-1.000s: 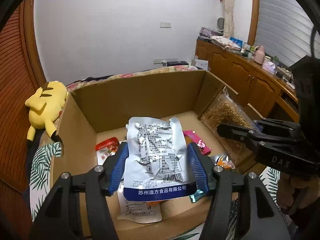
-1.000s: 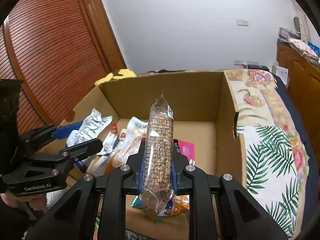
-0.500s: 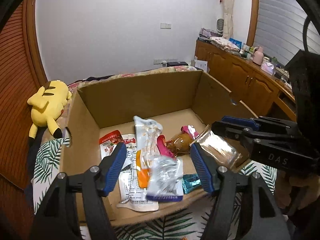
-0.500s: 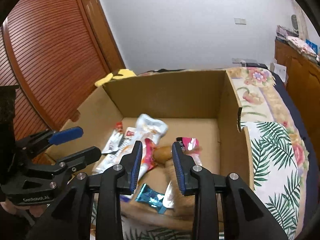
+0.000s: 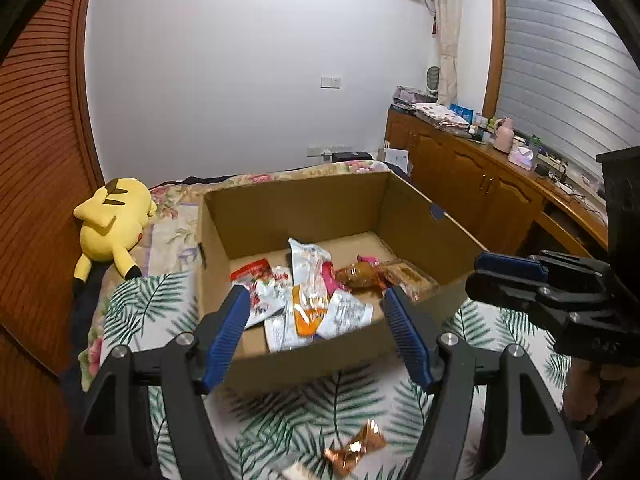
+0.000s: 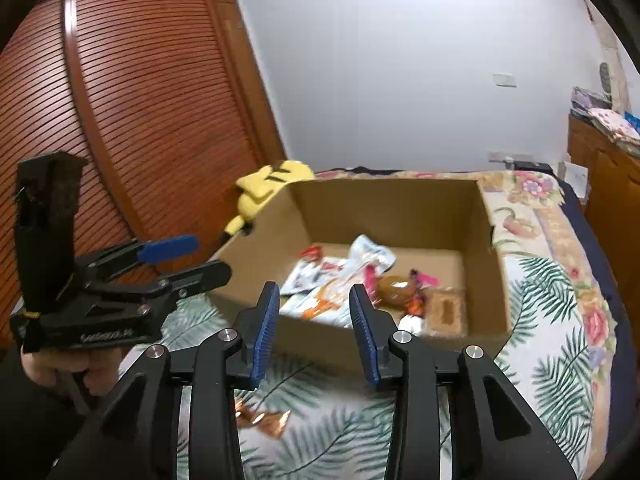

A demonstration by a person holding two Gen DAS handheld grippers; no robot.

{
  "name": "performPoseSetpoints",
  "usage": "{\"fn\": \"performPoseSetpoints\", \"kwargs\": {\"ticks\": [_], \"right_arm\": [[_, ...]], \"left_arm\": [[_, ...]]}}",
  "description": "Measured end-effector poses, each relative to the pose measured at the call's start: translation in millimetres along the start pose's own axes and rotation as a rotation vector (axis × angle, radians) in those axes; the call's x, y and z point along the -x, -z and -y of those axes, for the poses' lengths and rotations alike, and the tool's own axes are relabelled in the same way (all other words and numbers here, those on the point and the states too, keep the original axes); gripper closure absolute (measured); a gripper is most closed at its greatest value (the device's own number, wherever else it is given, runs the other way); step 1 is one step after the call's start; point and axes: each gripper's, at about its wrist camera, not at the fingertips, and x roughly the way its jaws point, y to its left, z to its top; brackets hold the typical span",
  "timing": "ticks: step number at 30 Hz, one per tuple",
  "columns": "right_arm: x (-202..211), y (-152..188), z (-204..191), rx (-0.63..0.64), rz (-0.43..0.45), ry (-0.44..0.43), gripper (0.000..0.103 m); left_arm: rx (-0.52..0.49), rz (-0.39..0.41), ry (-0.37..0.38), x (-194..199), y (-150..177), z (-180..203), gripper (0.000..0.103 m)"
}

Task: Organize snacks
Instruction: 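Move both tools back down to the candies on the bedspread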

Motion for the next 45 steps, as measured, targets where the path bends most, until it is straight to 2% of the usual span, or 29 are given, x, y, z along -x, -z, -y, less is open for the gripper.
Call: {"fn": "performPoseSetpoints", "kwargs": {"ticks": [11, 18, 32, 45], "right_arm": [[-16.5, 43.8, -41.1, 0.048, -0.087, -0.056, 0.063], [-58.4, 72.5, -55.3, 0.065, -0.206, -0.094, 0.063], [-120.4, 104.4, -58.8, 0.056, -0.377, -0.156, 0.064], [-102.0, 126.7, -54.4, 0.086, -0.411, -0.155, 0.063]], "left_arm": [[0.040, -0.020, -0.021, 31.9, 56.1, -21.4, 0.033], [0.065, -0.070, -0.042, 27.0, 94.2, -31.6, 0.033], [0.118, -0.145, -0.042, 16.8, 133.6, -41.7, 0.033], [0.123, -0.174, -0.033, 11.8, 144.9, -35.7, 0.033]]}}
